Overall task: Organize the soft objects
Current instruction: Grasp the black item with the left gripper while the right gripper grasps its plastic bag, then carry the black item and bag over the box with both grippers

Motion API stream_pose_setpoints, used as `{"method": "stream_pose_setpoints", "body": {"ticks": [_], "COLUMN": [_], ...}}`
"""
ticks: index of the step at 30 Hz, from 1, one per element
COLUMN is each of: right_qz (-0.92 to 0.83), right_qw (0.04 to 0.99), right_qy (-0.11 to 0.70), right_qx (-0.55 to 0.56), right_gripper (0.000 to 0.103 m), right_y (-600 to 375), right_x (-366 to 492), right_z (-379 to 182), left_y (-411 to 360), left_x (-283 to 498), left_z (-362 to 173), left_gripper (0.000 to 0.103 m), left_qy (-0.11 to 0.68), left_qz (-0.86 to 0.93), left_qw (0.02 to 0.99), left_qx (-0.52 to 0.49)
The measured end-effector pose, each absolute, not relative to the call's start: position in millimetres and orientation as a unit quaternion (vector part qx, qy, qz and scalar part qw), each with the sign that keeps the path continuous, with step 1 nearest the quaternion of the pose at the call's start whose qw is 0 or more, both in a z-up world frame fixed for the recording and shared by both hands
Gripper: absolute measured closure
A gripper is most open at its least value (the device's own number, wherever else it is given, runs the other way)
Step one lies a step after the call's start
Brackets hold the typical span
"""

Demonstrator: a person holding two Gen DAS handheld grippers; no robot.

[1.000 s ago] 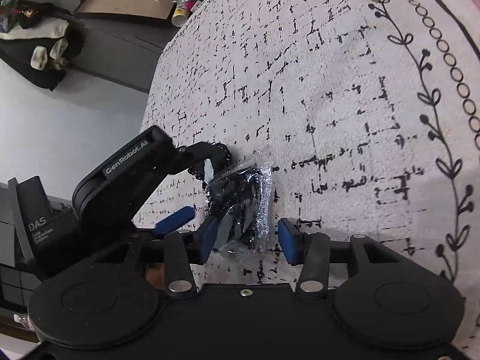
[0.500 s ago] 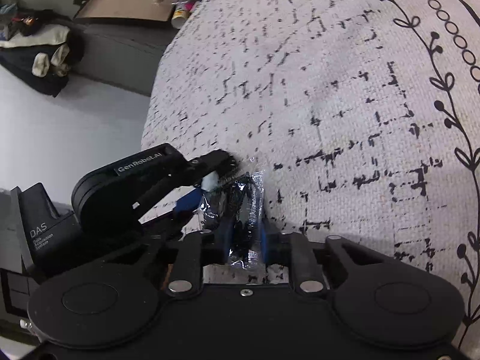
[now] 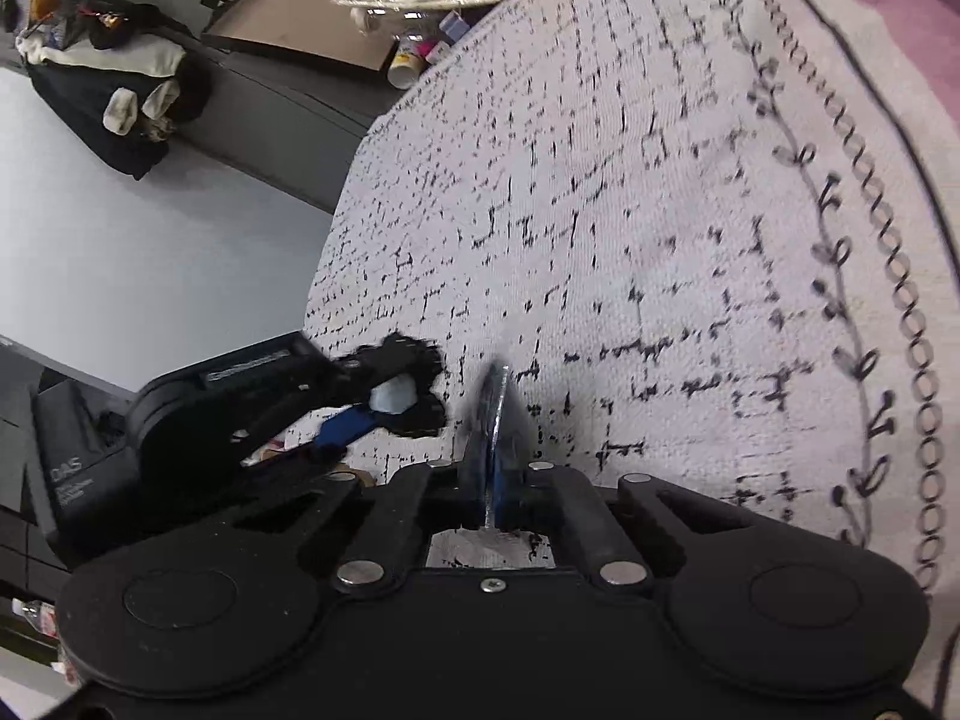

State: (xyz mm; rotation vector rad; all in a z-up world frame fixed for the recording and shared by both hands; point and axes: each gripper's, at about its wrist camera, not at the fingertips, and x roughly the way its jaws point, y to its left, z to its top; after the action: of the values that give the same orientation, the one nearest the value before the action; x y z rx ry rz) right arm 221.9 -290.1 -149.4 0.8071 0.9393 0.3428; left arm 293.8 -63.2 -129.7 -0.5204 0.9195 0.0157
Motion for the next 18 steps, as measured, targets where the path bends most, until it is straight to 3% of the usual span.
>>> {"method": "stream_pose_setpoints", "body": {"ticks": [18], "right_qz": [0.206], "right_qw": [0.837], "right_qy": [0.366], "right_qx": [0.35], "right_gripper": [0.101], "right_y": [-297.0], "right_x": [212.1], "right_z": [-104.9], "left_y": [-22.2], "left_x": [232.1], "left_z": [-55.6], "left_gripper": [0.075], "left_qy": [0.395], "left_qz": [0.002], "left_qw": [0.892], "left_qx": [-0.22]}}
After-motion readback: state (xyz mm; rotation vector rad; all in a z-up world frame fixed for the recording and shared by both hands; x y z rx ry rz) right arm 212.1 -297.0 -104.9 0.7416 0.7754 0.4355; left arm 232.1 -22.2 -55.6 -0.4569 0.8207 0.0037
